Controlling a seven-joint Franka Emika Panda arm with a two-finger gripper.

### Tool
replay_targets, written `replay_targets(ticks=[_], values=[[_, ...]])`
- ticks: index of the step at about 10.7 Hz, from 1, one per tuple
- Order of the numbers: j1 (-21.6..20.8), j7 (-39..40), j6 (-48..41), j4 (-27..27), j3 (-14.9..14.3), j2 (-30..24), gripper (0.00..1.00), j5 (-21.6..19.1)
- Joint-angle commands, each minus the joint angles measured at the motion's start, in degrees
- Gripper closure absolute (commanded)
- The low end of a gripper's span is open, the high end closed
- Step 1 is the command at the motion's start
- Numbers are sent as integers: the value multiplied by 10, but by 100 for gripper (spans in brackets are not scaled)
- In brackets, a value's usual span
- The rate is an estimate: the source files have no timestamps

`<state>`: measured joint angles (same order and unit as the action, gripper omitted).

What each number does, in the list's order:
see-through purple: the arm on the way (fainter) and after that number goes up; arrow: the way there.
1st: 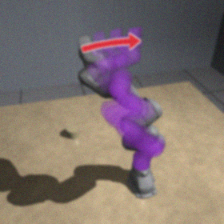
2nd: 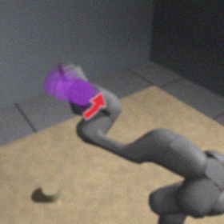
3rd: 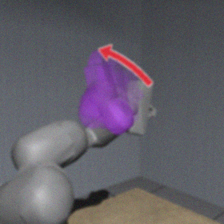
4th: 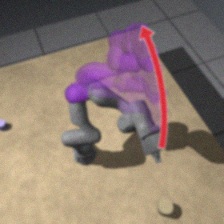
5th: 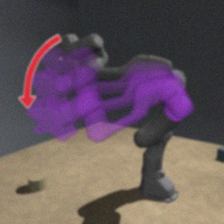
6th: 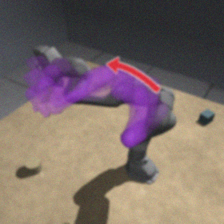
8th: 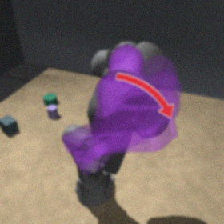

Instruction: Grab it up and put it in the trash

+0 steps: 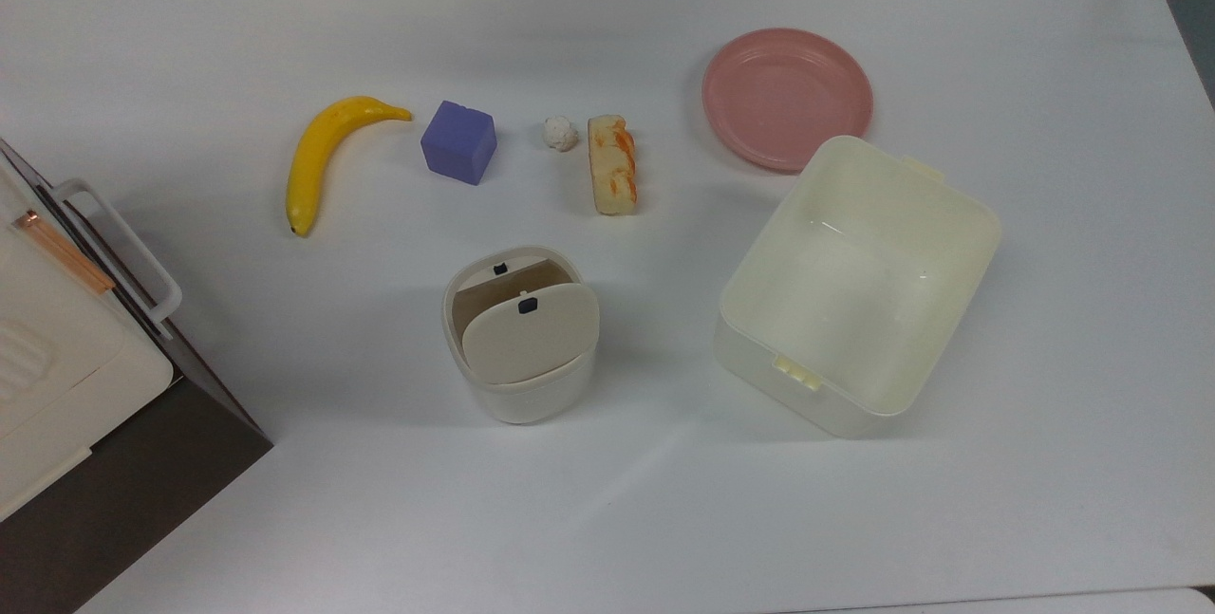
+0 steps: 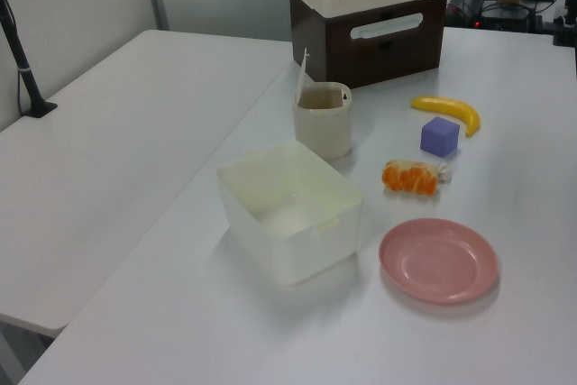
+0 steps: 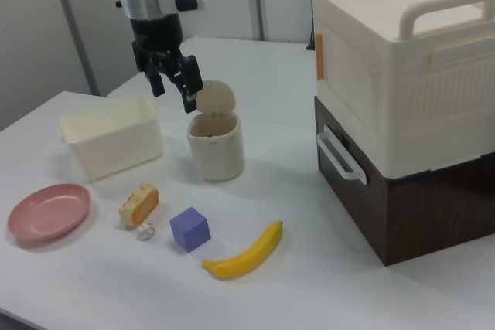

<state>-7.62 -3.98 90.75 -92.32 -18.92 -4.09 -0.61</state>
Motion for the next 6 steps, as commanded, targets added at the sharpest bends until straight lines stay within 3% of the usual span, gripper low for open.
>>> replay_targets(ticks=[1,3,6], values=[[-40,-38,0,6,-3,-2,0,-9],[-43,-90,14,6,-2,3,0,-11],[-50,-94,9,6,-1,0,0,-11]])
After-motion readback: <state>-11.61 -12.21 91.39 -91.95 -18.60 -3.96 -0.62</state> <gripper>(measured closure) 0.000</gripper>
